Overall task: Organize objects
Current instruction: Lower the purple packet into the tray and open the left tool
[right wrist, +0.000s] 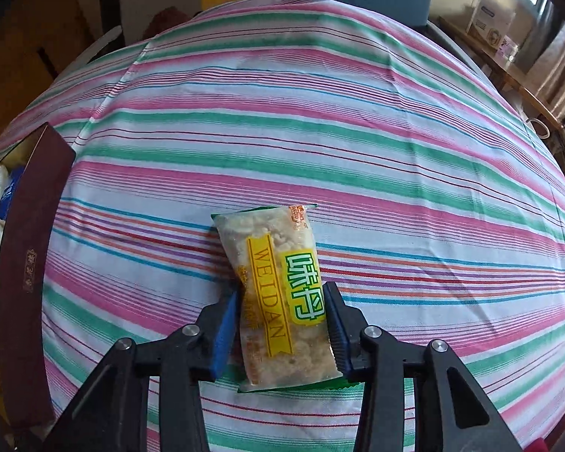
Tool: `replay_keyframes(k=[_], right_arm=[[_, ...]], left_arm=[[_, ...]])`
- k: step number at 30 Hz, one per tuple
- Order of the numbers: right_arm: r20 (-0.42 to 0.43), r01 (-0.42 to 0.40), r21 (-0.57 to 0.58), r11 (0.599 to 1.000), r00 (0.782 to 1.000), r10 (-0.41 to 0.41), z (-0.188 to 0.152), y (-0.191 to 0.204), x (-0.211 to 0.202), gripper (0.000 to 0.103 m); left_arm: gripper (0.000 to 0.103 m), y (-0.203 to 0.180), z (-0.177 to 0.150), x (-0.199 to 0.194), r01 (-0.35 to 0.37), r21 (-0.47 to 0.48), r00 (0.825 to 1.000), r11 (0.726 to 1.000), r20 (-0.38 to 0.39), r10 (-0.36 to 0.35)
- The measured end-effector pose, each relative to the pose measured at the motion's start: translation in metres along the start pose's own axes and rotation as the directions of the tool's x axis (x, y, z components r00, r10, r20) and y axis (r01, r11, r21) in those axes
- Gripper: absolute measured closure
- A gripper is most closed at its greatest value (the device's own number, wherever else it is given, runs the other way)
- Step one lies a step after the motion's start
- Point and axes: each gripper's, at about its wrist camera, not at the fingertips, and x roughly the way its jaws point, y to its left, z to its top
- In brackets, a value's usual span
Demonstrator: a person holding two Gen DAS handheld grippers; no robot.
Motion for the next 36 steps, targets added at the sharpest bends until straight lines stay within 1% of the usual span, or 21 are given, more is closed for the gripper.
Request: replay_keyframes(k=[3, 4, 8, 9, 13, 15, 18, 20, 25, 27, 30, 32, 34, 36], right_arm=[[0.005, 0.005, -0.013, 1.000, 1.000, -0.005, -0.001, 0.001, -0.001, 0.059], [0.005, 0.003, -0.010, 1.000, 1.000, -0.003, -0.001, 0.000, -0.001, 0.059], [0.006, 0.002, -0.014, 1.000, 1.000, -0.002, -0.004, -0.002, -0.003, 0.059], [0.006, 0.002, -0.015, 1.000, 1.000, -0.002, -0.004, -0.003, -0.002, 0.059], [0.003, -0.006, -0.012, 1.000, 1.000, 0.006, -0.001, -0.006, 0.001, 0.059], [0.002, -0.008, -0.013, 1.000, 1.000, 0.008, 0.000, -0.007, 0.002, 0.059], [0.001, -0.007, -0.015, 1.000, 1.000, 0.007, 0.000, -0.006, 0.002, 0.059], [0.001, -0.010, -0.015, 1.000, 1.000, 0.010, 0.001, -0.006, 0.002, 0.059], [0.000, -0.013, -0.014, 1.000, 1.000, 0.013, 0.002, -0.006, 0.003, 0.059], [-0.001, -0.013, -0.013, 1.000, 1.000, 0.013, 0.002, -0.006, 0.003, 0.059], [-0.001, -0.012, -0.013, 1.000, 1.000, 0.012, 0.002, -0.005, 0.003, 0.059], [-0.001, -0.012, -0.012, 1.000, 1.000, 0.012, 0.002, -0.005, 0.003, 0.059], [-0.001, -0.012, -0.012, 1.000, 1.000, 0.012, 0.002, -0.005, 0.003, 0.059], [-0.001, -0.012, -0.010, 1.000, 1.000, 0.012, 0.002, -0.005, 0.003, 0.059]], left_arm=[[0.061, -0.008, 0.019, 0.013, 0.052, -0.014, 0.998, 0.999, -0.018, -0.053], [0.061, -0.010, 0.027, 0.018, 0.059, -0.020, 0.998, 0.998, -0.021, -0.059], [0.061, -0.019, 0.058, 0.049, 0.057, -0.020, 0.996, 0.998, -0.065, -0.058], [0.061, -0.020, 0.065, 0.059, 0.066, -0.020, 0.994, 0.998, -0.088, -0.067], [0.061, -0.019, 0.082, 0.094, 0.051, -0.055, 0.989, 0.997, -0.138, -0.058], [0.061, -0.015, 0.086, 0.110, 0.038, -0.094, 0.985, 0.995, -0.162, -0.053], [0.061, -0.012, 0.089, 0.126, 0.022, -0.110, 0.981, 0.994, -0.188, -0.042], [0.061, -0.012, 0.091, 0.136, 0.004, -0.099, 0.979, 0.995, -0.205, -0.024], [0.061, -0.014, 0.089, 0.156, -0.071, -0.041, 0.967, 0.997, -0.247, 0.059], [0.061, -0.013, 0.086, 0.160, -0.077, -0.025, 0.963, 0.997, -0.261, 0.068], [0.061, -0.016, 0.081, 0.164, -0.107, 0.022, 0.957, 0.994, -0.270, 0.109], [0.060, -0.016, 0.079, 0.165, -0.108, 0.023, 0.957, 0.994, -0.267, 0.110], [0.055, -0.016, 0.079, 0.163, -0.109, 0.026, 0.958, 0.994, -0.263, 0.112], [0.054, -0.015, 0.080, 0.162, -0.106, 0.012, 0.959, 0.994, -0.264, 0.105]])
